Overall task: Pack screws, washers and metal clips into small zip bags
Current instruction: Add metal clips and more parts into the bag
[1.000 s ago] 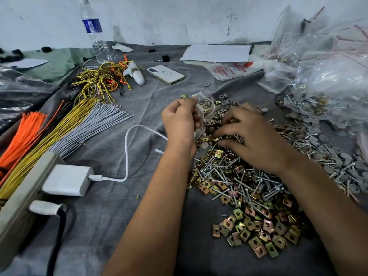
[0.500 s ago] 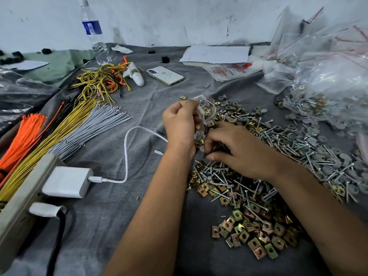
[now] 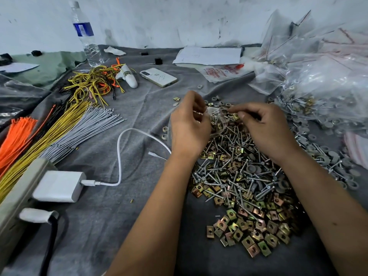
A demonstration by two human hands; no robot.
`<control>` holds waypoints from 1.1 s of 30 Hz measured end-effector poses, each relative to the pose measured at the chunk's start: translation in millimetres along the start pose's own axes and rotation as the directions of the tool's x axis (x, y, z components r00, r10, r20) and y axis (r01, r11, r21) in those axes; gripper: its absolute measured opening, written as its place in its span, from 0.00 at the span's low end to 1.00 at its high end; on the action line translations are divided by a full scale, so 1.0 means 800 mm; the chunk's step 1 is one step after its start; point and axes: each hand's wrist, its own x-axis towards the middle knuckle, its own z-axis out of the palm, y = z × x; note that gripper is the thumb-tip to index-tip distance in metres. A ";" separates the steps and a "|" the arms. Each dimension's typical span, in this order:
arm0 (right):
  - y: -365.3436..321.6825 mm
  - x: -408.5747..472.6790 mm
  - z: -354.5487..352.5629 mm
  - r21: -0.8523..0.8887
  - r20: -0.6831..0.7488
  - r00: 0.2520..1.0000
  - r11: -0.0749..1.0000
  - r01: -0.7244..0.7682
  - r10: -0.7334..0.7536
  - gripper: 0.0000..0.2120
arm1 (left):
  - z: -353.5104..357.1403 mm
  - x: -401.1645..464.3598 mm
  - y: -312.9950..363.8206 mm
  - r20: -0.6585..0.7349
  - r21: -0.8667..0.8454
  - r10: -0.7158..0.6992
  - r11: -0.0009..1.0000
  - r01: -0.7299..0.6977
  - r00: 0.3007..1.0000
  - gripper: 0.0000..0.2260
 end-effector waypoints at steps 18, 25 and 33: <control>-0.004 0.004 -0.037 -0.366 0.513 0.851 0.926 0.096 0.114 0.07 | -0.004 0.002 0.003 -0.161 -0.173 -0.195 0.971 0.167 0.968 0.07; 0.003 0.006 -0.032 -0.297 0.410 0.910 0.952 0.074 0.057 0.05 | -0.004 0.003 0.004 -0.157 -0.152 -0.205 0.972 0.182 0.966 0.09; -0.002 0.003 -0.026 -0.230 0.330 0.942 0.964 0.133 -0.052 0.10 | -0.004 0.001 0.009 -0.109 -0.184 -0.204 0.966 0.182 0.973 0.08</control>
